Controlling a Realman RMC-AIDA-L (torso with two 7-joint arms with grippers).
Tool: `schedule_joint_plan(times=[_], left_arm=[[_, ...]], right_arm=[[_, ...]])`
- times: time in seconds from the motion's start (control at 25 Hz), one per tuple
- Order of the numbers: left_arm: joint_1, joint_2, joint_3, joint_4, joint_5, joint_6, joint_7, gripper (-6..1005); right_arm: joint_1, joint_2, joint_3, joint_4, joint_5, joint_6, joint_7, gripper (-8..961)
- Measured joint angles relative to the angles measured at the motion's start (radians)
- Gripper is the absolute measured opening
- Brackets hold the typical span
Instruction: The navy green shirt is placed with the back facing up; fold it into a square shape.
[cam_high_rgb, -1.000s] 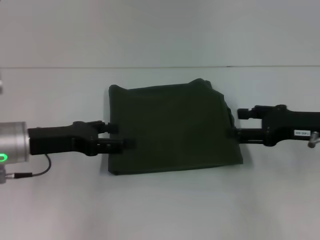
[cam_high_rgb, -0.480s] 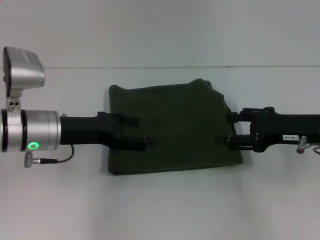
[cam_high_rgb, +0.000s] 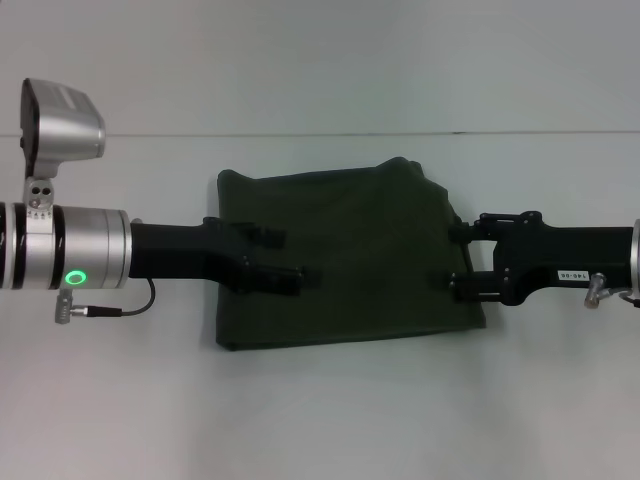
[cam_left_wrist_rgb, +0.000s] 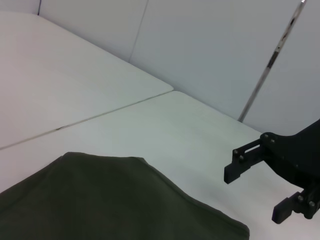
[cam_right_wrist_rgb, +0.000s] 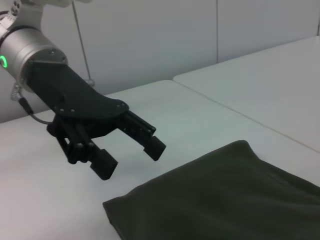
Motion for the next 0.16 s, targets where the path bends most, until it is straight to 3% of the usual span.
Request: schedule_joint_plan(times=[0.16], left_arm=[[0.0, -0.003, -0.007, -0.001, 0.008, -0.004, 0.0, 933]], right_arm=[[0.0, 0.001, 0.0, 0.001, 0.001, 0.013, 0.0, 790]])
